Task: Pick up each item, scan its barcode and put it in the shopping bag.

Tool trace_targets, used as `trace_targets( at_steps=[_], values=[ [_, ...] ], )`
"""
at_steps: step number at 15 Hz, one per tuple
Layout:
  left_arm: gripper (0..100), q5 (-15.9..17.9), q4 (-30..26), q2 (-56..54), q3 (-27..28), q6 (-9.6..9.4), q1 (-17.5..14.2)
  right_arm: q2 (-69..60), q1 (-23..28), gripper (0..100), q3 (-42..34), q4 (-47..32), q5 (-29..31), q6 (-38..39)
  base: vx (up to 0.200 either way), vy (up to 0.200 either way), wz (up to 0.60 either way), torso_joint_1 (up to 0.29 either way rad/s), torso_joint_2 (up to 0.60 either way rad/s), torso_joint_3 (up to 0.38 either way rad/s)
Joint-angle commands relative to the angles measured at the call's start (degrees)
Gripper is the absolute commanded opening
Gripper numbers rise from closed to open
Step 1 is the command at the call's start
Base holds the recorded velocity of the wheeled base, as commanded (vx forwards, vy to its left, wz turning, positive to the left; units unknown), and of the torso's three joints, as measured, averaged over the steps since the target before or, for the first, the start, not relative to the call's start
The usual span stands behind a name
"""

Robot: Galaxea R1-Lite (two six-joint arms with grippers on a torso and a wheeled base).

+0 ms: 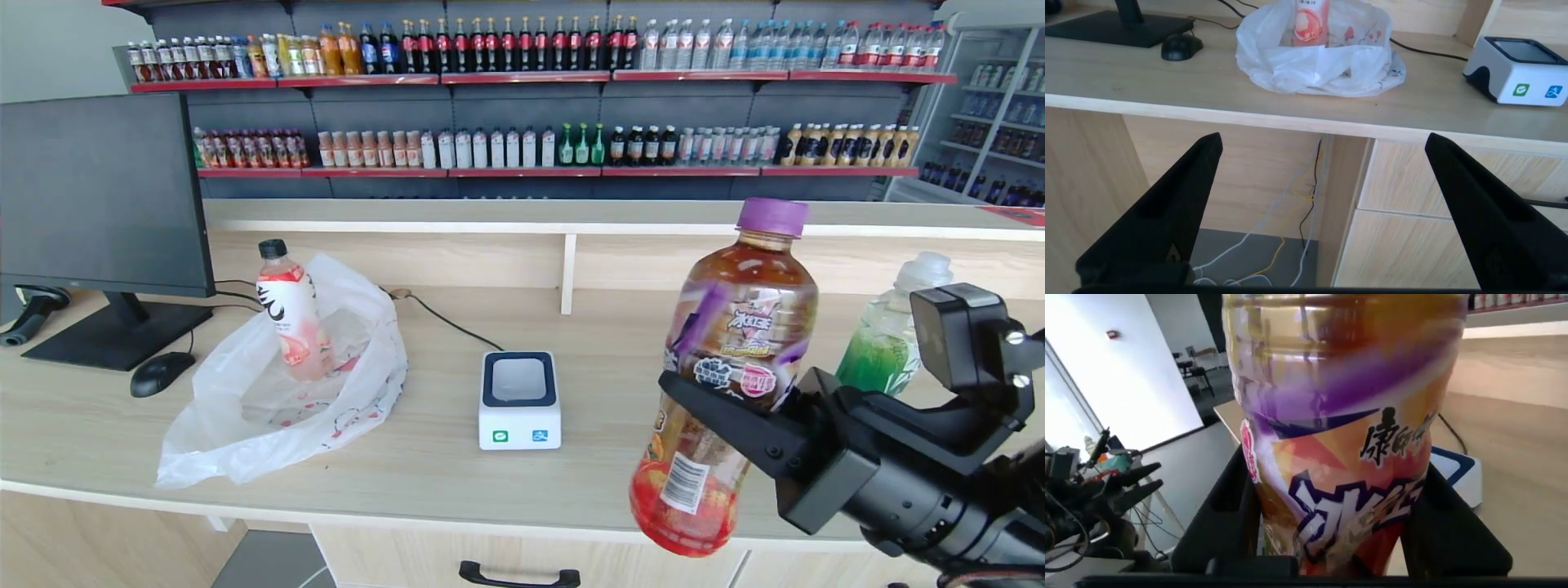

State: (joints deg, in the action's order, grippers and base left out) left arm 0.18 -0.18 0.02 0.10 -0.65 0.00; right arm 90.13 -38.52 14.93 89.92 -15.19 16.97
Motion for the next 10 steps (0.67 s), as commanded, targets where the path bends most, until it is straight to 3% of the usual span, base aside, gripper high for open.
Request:
trace_targets(
  at_steps=[1,5,8,10],
  values=[
    [100,0.0,0.0,0.0,0.0,0.03,0.0,3.7,4.0,0,-0.2,0.1,0.8,-5.1,0.000,0.000,0.00,0.000,0.00,0.000],
    [100,0.1,0.0,0.0,0.0,0.03,0.0,4.9,4.9,0,0.4,0.1,3.1,-13.2,0.000,0.000,0.00,0.000,0.00,0.000],
    [100,0.0,0.0,0.0,0.0,-0.06,0.0,6.8,6.4,0,2.7,0.1,16.9,-18.6,0.000,0.000,0.00,0.000,0.00,0.000],
    [100,0.0,0.0,0.0,0.0,-0.06,0.0,6.8,6.4,0,2.6,0.1,17.6,-19.3,0.000,0.000,0.00,0.000,0.00,0.000]
  ],
)
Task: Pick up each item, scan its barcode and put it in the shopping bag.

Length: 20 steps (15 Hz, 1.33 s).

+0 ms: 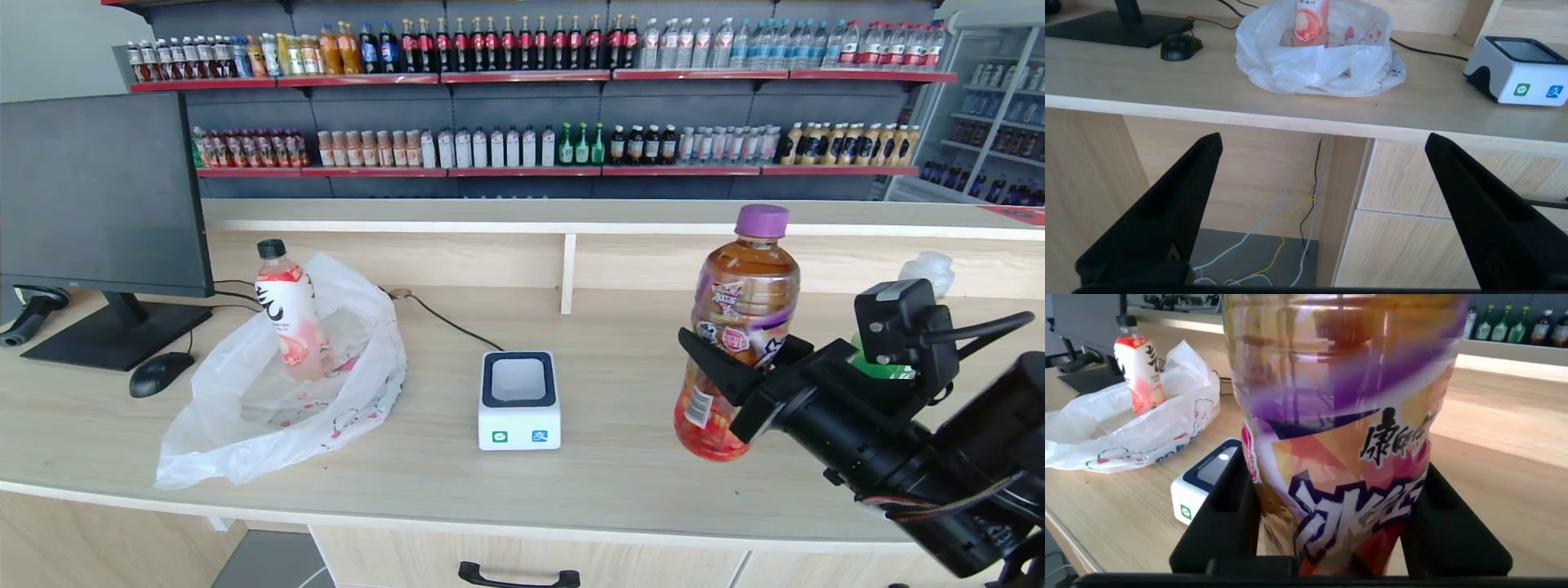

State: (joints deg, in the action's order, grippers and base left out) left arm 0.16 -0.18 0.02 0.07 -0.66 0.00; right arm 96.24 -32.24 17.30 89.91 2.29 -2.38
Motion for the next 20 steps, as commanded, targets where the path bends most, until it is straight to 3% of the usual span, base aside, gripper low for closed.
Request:
trace_targets(
  at_steps=[1,20],
  values=[
    [100,0.0,0.0,0.0,0.0,-0.04,0.0,1.2,0.2,0,-0.1,0.1,0.2,-0.2,0.000,0.000,0.00,0.000,0.00,0.000],
    [100,0.1,-0.1,0.0,0.0,-0.22,0.0,0.5,0.4,0,-0.8,0.1,0.2,2.9,-0.011,0.000,0.00,0.000,0.00,0.000]
  ],
)
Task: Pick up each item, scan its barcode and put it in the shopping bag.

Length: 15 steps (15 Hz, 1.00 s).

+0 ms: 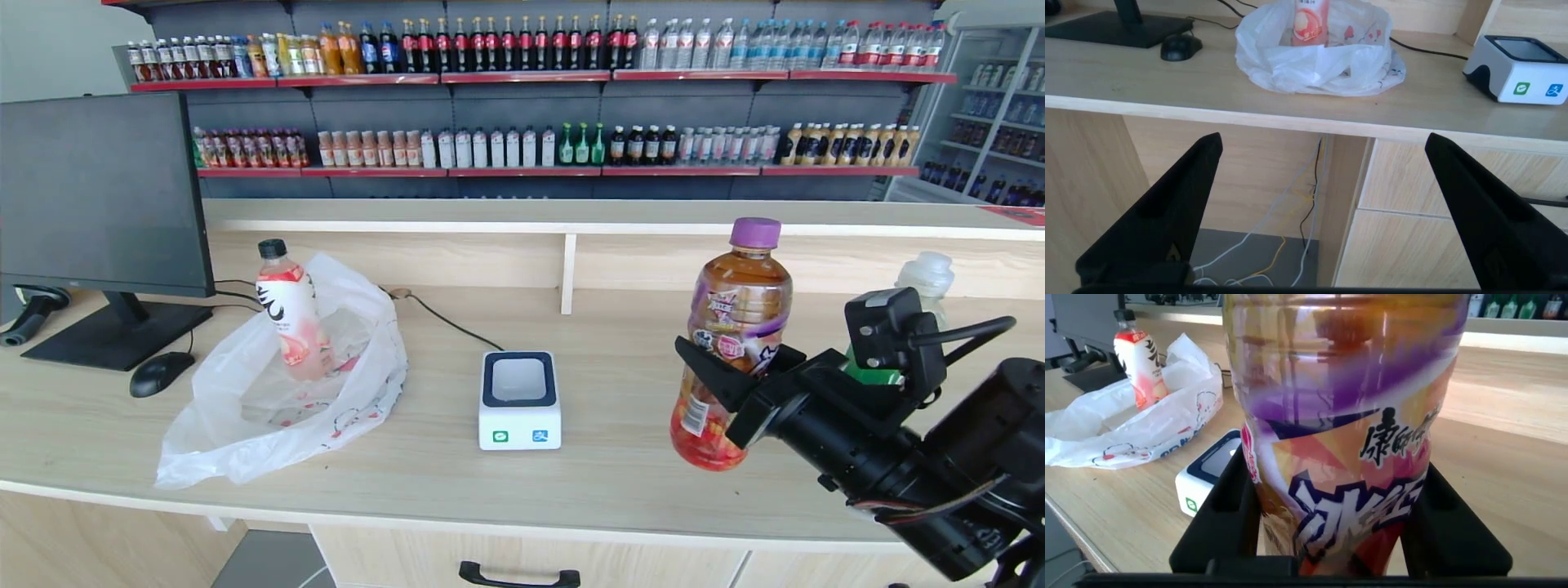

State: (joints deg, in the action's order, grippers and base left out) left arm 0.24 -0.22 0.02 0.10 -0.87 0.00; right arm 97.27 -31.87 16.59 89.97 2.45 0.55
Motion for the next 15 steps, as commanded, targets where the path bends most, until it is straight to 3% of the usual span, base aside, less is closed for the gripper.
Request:
trace_targets(
  at_steps=[1,4,15],
  values=[
    [100,0.0,0.0,0.0,0.0,-0.01,0.0,-0.6,0.0,0,0.5,0.0,0.0,0.2,-0.200,0.000,0.00,0.002,0.00,0.002],
    [100,-0.1,0.0,0.0,0.0,-0.01,0.0,-1.2,0.2,0,0.3,0.0,0.0,0.3,0.000,0.000,0.00,0.000,0.00,0.000],
    [100,-0.1,0.0,0.0,0.0,-0.01,0.0,-2.6,0.2,0,-1.0,0.0,0.0,0.5,0.000,0.200,0.00,0.000,0.00,0.004]
  ],
)
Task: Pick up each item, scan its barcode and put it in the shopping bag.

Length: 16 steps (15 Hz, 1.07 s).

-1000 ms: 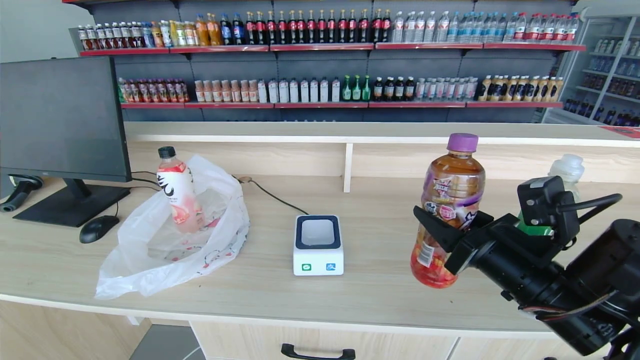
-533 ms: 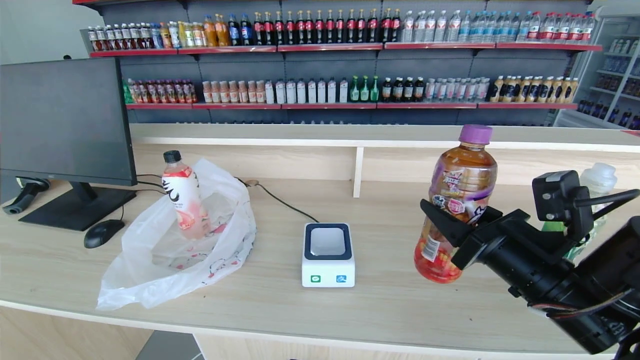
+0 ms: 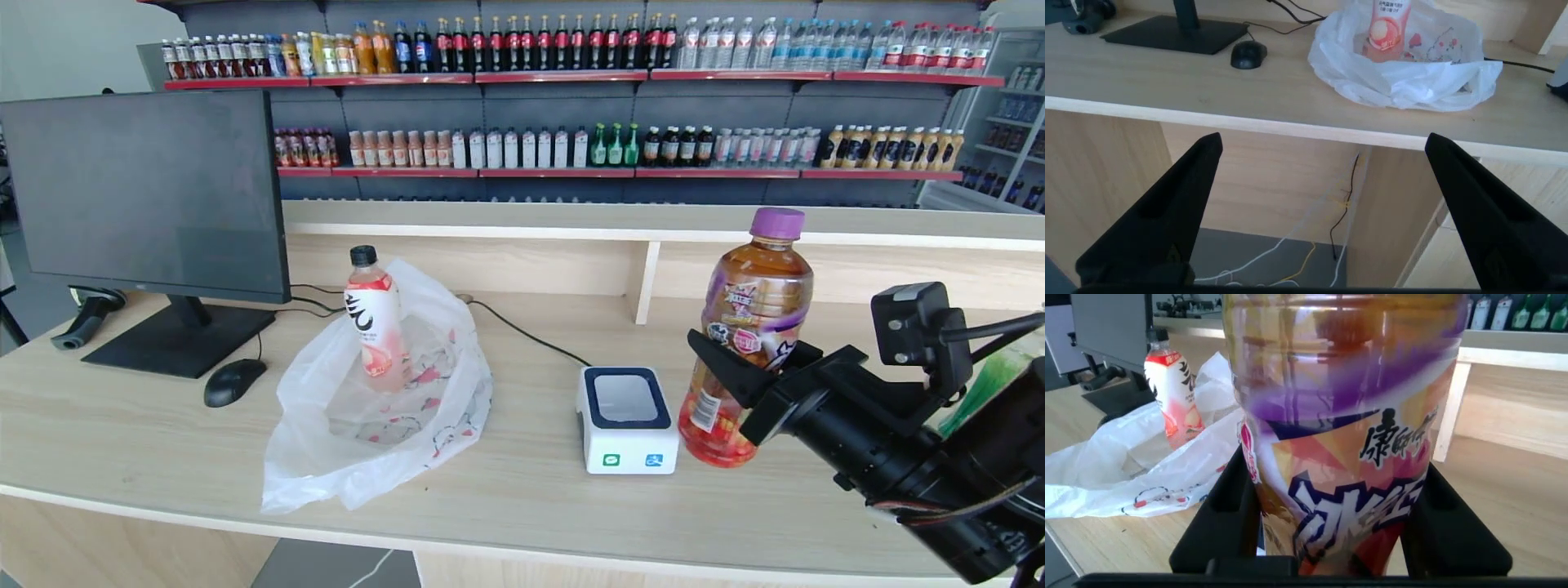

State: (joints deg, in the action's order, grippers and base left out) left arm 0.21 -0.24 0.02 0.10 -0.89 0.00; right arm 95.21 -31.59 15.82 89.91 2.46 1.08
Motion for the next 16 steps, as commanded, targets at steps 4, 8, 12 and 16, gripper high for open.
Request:
trace_targets(
  at_steps=[4,8,12,16],
  values=[
    [100,0.1,0.0,0.0,0.0,0.01,0.0,-2.0,1.1,0,-1.0,0.1,0.0,0.1,0.000,0.200,0.00,0.000,0.00,0.002],
    [100,0.1,0.0,0.0,0.0,0.01,0.0,-1.4,2.0,0,-1.2,0.1,0.0,0.1,0.000,0.200,0.00,0.004,0.00,0.005],
    [100,0.1,0.1,0.0,0.0,0.01,0.0,-1.7,4.3,0,-1.4,0.1,0.0,0.2,0.000,0.000,0.00,0.000,0.00,0.000],
    [100,0.1,0.0,0.0,0.0,0.01,0.0,-0.7,5.1,0,0.5,0.1,0.0,-2.1,0.000,0.000,0.00,0.000,0.00,0.000]
  ],
)
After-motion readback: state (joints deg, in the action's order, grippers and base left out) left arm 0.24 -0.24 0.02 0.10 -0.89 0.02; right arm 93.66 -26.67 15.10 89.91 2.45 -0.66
